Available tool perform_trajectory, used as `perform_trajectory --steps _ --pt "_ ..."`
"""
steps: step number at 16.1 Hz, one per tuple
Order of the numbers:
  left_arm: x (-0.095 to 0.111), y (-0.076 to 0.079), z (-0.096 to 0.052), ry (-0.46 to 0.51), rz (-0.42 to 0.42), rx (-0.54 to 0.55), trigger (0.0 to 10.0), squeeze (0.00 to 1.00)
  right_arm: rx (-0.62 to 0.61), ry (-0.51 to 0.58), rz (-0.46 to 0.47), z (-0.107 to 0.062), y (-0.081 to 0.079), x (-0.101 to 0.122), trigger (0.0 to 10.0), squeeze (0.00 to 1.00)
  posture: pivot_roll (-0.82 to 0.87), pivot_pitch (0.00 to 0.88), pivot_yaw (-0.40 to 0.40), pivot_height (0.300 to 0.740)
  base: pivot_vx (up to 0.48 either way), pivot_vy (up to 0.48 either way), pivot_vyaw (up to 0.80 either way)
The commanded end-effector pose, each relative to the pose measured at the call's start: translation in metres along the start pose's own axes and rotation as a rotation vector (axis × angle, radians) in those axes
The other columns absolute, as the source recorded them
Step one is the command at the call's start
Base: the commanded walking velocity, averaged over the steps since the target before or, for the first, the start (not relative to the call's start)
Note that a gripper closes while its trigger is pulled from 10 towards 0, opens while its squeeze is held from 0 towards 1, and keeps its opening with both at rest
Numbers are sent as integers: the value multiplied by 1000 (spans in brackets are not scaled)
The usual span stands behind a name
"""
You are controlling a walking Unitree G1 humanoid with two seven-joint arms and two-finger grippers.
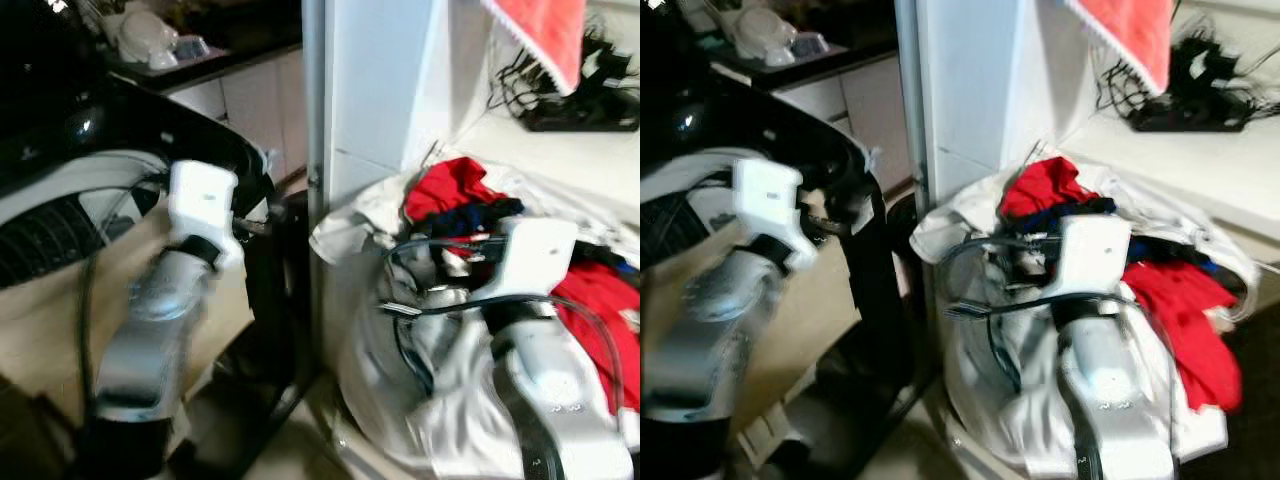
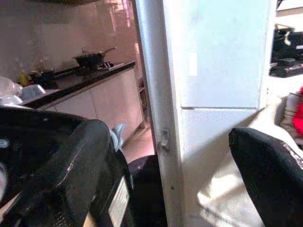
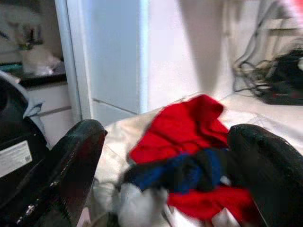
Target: Clothes washing
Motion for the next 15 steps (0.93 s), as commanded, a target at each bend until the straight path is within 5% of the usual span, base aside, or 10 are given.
perform_trajectory --steps 1,7,15 --pt "-2 -23 -6 -19 11 97 10000 0 82 19 7 3 -18 10 10000 0 -108 0 17 740 0 0 0" --pt "-1 -27 -7 -32 36 104 10000 0 79 -14 5 9 -10 9 10000 0 -94 0 5 740 0 0 0" --pt "-1 -5 2 -33 38 -1 10000 0 -27 -64 -6 11 16 3 10000 0 -108 0 19 740 0 0 0"
Point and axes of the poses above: a point about 5 cm out from each wrist's last joint towards the gripper, its own z axis pointing out of the wrist towards the gripper, its own x axis along the axis of the wrist's last joint, y = z × x, the point moved 6 cm from there along z, pointing out of the wrist towards the gripper, and after that the axes turned 1 degree about z, right-handed, at the moved point
